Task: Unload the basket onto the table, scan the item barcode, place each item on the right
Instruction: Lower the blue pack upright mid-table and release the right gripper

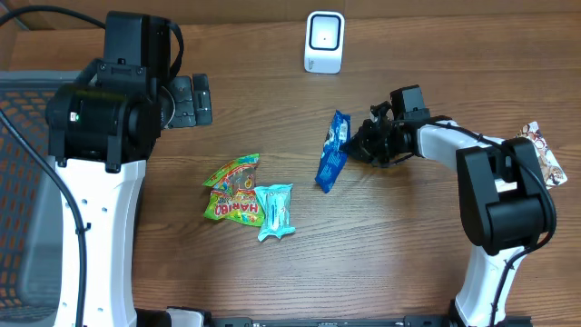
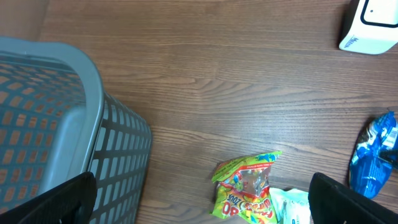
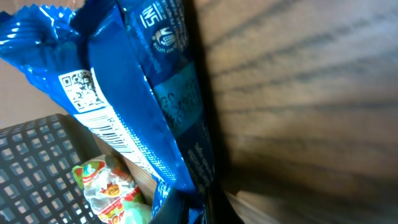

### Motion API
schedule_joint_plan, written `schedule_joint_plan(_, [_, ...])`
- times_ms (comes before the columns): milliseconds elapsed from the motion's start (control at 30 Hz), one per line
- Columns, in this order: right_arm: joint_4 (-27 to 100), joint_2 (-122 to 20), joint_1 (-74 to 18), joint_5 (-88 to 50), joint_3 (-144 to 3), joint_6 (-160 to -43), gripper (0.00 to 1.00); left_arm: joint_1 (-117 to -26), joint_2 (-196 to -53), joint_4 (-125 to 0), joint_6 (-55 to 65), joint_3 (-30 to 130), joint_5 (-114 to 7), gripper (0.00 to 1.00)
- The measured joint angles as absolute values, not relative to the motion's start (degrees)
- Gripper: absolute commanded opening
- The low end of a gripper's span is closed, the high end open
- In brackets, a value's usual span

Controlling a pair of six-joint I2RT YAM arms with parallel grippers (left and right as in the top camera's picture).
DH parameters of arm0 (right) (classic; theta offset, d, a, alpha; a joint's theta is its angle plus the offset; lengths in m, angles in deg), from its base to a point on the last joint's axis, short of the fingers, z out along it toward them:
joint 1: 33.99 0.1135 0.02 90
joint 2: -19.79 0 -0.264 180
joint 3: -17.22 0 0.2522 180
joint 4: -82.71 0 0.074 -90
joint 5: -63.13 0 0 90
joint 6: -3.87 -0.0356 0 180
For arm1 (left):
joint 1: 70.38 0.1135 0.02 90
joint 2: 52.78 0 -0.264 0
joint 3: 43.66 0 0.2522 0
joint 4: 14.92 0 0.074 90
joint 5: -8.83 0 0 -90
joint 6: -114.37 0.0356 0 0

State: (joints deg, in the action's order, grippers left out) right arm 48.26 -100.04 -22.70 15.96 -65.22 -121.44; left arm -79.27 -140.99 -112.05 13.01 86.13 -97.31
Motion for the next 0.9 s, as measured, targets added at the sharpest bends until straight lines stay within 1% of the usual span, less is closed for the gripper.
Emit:
schedule_joint_plan(167, [33.6, -94.4, -22.2, 6.8, -70.0, -117.7, 0.04, -79.3, -141.0, -112.0, 13.0, 86.1, -97.3, 1.0])
schedule_joint_plan(233, [23.8, -91.0, -20.5, -2.5, -76.5, -116.1, 0.04, -79.3, -141.0, -112.1, 13.0, 86.1, -97.3, 1.0])
schedule_joint_plan(300, [20.4, -89.4, -19.0, -7.6, -80.0, -115.5, 0.04, -79.3, -141.0, -112.0, 13.0, 86.1, -97.3, 1.0])
schedule_joint_plan(333, [17.4, -88.8, -17.1, -12.5, -83.3, -115.2, 0.04, -79.3, -141.0, -112.0, 13.0, 86.1, -97.3, 1.0])
schedule_joint_plan(467, [16.8, -88.2, -9.6, -23.7, -85.7, -114.6, 0.04, -79.3, -141.0, -112.1, 13.0, 86.1, -97.3, 1.0])
schedule_joint_plan(567, [17.5, -89.4, -7.2, -26.5, -85.7, -114.4, 0.04, -79.3, -141.0, -112.0, 13.0, 86.1, -97.3, 1.0])
schedule_joint_plan(600, [17.6, -90.5, -7.0, -27.2, -85.7, -114.3, 0.11, -79.3, -141.0, -112.1, 13.0, 86.1, -97.3, 1.0])
schedule_joint_plan(633, [17.7, -91.8, -6.9, -27.8, -85.7, -114.1, 0.26, -79.3, -141.0, -112.1, 13.0, 86.1, -97.3, 0.99])
schedule_joint_plan(667, [17.7, -93.9, -7.0, -28.4, -85.7, -113.8, 0.66, -79.3, -141.0, -112.0, 13.0, 86.1, -97.3, 1.0])
schedule_joint_plan(700, [17.8, -95.4, -7.0, -28.6, -85.7, -112.9, 0.91, -79.3, -141.0, -112.0, 13.0, 86.1, -97.3, 1.0])
schedule_joint_plan(767, [17.6, -98.1, -7.1, -28.5, -85.7, -110.6, 0.94, -79.3, -141.0, -112.1, 13.0, 86.1, -97.3, 1.0])
schedule_joint_plan(900, [16.6, -99.0, -7.8, -23.8, -86.0, -108.6, 0.94, -79.3, -141.0, -112.0, 13.0, 86.1, -97.3, 1.0])
